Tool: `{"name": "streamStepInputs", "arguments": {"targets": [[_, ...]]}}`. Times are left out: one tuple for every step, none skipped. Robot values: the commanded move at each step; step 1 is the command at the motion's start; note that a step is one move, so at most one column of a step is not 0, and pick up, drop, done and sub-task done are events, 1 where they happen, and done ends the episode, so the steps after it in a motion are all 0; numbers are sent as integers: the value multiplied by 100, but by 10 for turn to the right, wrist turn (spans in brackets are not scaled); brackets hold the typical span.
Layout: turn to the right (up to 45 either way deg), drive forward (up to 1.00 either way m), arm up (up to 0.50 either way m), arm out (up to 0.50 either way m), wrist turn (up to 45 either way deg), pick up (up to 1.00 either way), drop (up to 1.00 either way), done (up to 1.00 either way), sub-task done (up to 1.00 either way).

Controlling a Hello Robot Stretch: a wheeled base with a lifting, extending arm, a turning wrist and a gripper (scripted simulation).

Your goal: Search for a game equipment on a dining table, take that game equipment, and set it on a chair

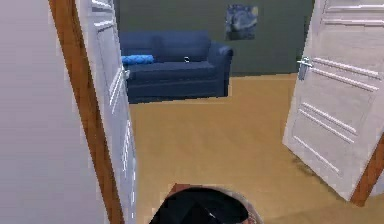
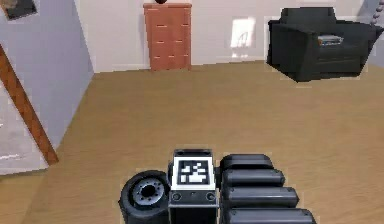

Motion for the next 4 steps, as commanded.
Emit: {"name": "streamStepInputs", "arguments": {"targets": [[270, 0, 0, 0, 0, 0, 0, 0, 0], [-300, 0, 0, 0, 0, 0, 0, 0, 0], [-30, 0, 0, 0, 0, 0, 0, 0, 0], [330, 0, 0, 0, 0, 0, 0, 0, 0]]}}
